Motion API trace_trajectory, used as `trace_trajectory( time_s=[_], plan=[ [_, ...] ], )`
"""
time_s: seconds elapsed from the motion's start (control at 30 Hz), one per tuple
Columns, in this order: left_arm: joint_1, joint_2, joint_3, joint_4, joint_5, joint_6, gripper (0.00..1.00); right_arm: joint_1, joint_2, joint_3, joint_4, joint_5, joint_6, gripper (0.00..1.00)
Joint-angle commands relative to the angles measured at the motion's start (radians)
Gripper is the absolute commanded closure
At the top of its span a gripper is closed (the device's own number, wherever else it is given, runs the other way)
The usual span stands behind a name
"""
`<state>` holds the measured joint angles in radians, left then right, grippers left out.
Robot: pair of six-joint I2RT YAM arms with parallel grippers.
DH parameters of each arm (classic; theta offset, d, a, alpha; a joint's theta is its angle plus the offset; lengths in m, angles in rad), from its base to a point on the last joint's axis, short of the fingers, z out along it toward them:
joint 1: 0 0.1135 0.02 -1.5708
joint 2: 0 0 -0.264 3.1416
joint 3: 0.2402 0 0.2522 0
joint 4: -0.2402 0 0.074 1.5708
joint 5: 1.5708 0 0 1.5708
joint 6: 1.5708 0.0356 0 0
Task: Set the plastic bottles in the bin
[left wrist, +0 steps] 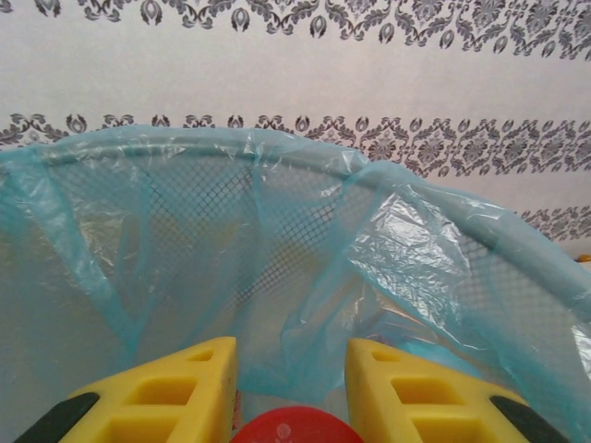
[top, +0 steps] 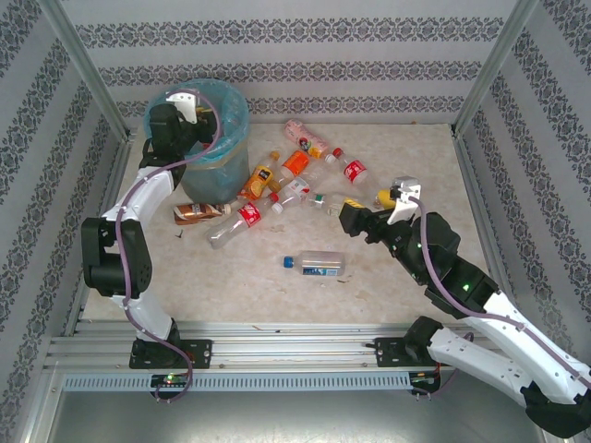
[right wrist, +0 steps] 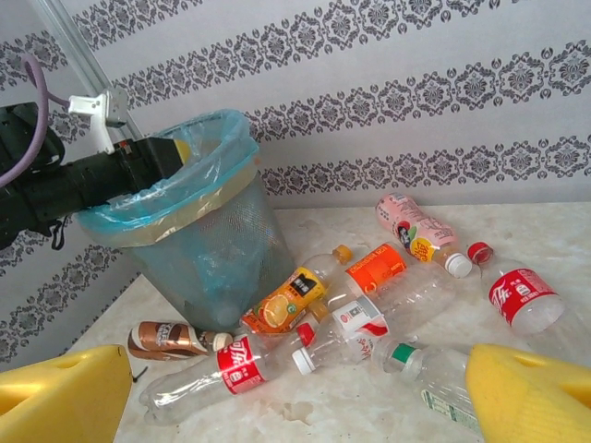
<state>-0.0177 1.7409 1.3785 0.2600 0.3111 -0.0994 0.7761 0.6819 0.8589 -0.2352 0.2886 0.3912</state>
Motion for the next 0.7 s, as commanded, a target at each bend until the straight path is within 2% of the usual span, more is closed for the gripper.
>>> trace_trajectory(
  time_s=[0.0, 0.17, 0.33, 0.5, 0.53, 0.6, 0.67],
  plan=[
    [0.007, -0.037, 0.011, 0.034, 0.034, 0.001, 1.00, -0.003, -0.005, 0.006, 0.011, -0.011, 0.012, 0.08],
    [0.008, 0.006, -0.067, 0.033, 0.018, 0.064, 1.00, -0.003, -0.009, -0.007, 0.018, -0.012, 0.021, 0.08],
    [0.007, 0.038, -0.153, 0.045, 0.021, 0.067, 1.00, -0.004, -0.012, -0.010, 0.012, -0.018, 0.024, 0.08],
    [0.007, 0.047, -0.140, -0.009, -0.006, 0.077, 1.00, -0.004, -0.003, -0.007, 0.017, -0.020, 0.024, 0.08],
    [0.007, 0.041, -0.128, -0.026, -0.005, 0.075, 0.94, -0.004, -0.001, -0.006, 0.016, -0.021, 0.023, 0.08],
    [0.008, 0.018, -0.093, -0.054, 0.011, 0.053, 0.71, -0.005, 0.004, -0.005, 0.020, -0.022, 0.027, 0.08],
    [0.007, -0.010, -0.039, -0.090, 0.025, 0.021, 0.60, -0.006, 0.010, -0.002, 0.023, -0.023, 0.030, 0.09]
  ],
)
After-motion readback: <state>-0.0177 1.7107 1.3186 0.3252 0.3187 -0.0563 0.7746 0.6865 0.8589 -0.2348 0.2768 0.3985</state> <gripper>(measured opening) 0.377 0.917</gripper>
